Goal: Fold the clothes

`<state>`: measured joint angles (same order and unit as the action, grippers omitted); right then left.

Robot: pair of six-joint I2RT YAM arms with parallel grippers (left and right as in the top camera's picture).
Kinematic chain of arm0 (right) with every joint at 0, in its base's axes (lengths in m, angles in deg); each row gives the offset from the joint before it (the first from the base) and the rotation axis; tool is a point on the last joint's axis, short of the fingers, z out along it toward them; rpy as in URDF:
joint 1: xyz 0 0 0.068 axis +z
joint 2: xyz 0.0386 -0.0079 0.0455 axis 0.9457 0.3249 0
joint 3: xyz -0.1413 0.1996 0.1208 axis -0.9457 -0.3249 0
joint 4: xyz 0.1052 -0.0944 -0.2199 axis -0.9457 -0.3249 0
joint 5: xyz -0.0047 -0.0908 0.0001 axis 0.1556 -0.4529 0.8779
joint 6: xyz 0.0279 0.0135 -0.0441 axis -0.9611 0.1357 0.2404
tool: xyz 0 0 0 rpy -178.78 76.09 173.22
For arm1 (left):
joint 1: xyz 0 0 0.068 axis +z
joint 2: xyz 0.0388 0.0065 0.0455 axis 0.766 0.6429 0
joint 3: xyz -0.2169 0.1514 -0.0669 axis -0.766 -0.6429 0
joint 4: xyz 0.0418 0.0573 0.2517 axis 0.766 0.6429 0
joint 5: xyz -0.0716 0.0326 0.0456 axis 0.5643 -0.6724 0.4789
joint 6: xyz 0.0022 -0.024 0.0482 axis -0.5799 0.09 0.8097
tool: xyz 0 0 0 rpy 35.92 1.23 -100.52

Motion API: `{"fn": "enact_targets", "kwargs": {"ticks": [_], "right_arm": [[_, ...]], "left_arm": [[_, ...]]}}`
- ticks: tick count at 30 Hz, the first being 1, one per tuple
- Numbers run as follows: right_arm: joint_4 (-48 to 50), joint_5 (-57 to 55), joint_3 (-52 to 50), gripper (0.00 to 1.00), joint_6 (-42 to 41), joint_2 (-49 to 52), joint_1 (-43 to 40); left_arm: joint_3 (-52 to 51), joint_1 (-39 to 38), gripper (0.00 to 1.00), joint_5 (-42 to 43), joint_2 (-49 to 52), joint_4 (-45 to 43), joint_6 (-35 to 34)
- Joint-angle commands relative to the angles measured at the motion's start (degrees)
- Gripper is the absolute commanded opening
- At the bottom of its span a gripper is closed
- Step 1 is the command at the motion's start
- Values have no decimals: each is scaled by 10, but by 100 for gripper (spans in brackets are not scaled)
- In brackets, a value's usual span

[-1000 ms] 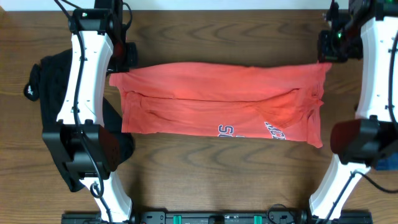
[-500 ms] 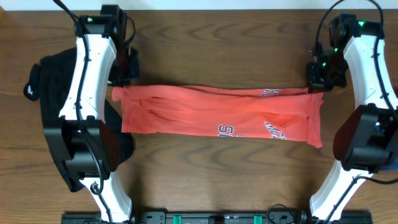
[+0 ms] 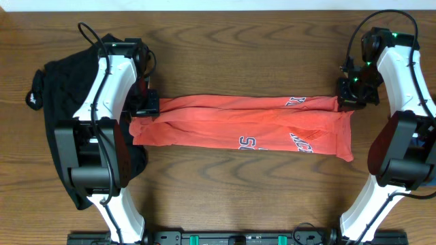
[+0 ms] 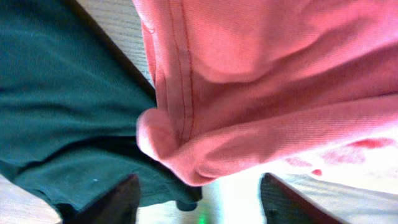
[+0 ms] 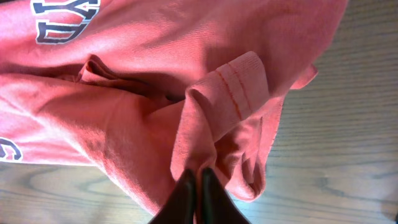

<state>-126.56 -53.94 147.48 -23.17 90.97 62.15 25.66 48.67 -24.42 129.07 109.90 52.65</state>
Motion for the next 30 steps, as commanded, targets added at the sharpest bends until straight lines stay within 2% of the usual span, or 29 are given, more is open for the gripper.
{"fn": "enact_targets", "kwargs": {"ticks": [1,4,12,19,23,30], "right_arm": [[4,5,-3,10,16,-10,-3],[5,5,-3,12,16,-10,-3],[6,5,-3,13,20,-10,-3],[15,10,-3,16,20,-10,-3],[17,16,-3,16,24,-10,-3],[16,16,-3,18,28,-10,-3]], "left_arm": [[8,3,74,16,1,3,14],[23,3,77,32,-11,2,22],[19,20,81,22,-35,-67,47],[-23,31,81,29,-35,-121,68],[-58,31,80,74,-35,-160,95],[-143,33,81,75,-35,-223,95]]}}
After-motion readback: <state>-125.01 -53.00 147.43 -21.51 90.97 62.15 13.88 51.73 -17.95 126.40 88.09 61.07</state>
